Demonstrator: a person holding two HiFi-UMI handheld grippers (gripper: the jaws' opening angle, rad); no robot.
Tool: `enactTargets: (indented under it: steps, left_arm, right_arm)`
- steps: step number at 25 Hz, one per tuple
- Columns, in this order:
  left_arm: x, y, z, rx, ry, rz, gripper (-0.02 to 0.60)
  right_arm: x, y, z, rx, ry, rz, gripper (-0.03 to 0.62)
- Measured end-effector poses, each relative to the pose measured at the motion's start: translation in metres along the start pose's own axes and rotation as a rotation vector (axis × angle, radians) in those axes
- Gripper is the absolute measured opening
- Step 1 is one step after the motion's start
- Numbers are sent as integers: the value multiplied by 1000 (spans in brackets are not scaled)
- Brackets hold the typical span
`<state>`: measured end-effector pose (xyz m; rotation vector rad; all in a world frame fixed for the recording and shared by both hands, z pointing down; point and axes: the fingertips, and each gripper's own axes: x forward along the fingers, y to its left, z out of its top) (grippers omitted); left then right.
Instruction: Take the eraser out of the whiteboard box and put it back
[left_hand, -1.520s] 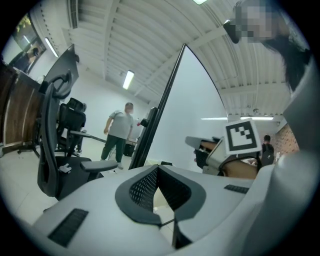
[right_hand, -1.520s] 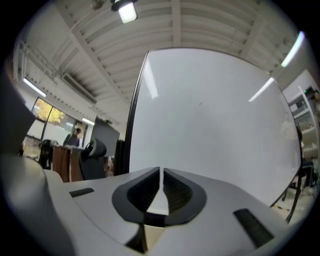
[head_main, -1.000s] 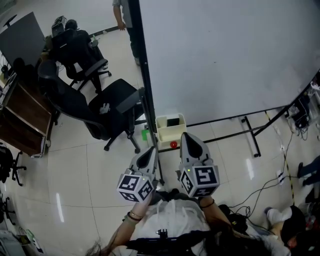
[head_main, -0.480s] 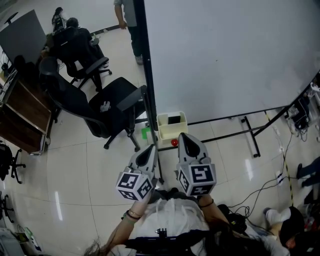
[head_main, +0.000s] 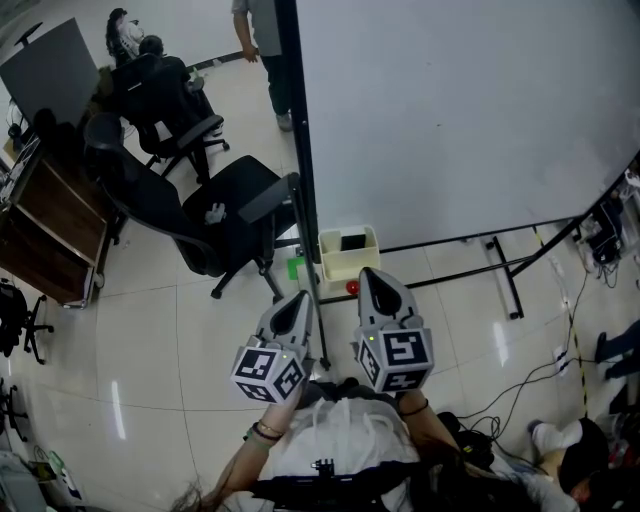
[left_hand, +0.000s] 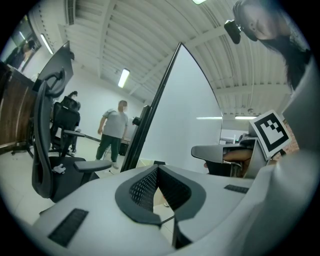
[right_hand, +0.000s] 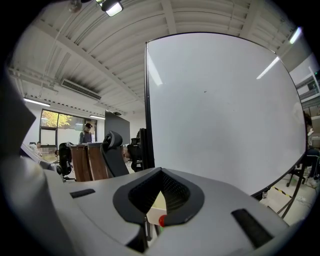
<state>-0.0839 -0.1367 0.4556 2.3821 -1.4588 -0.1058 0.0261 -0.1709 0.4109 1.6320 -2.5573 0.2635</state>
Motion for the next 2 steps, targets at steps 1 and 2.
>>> enactTargets:
  steps: [1,2]
  left_arm:
    - [0,0,0,-1,1,0,-15]
    - [0,0,0,-1,2,0,-15]
  right_arm:
    - [0,0,0,0,1,1,2]
    - [0,1,0,0,2,2,2]
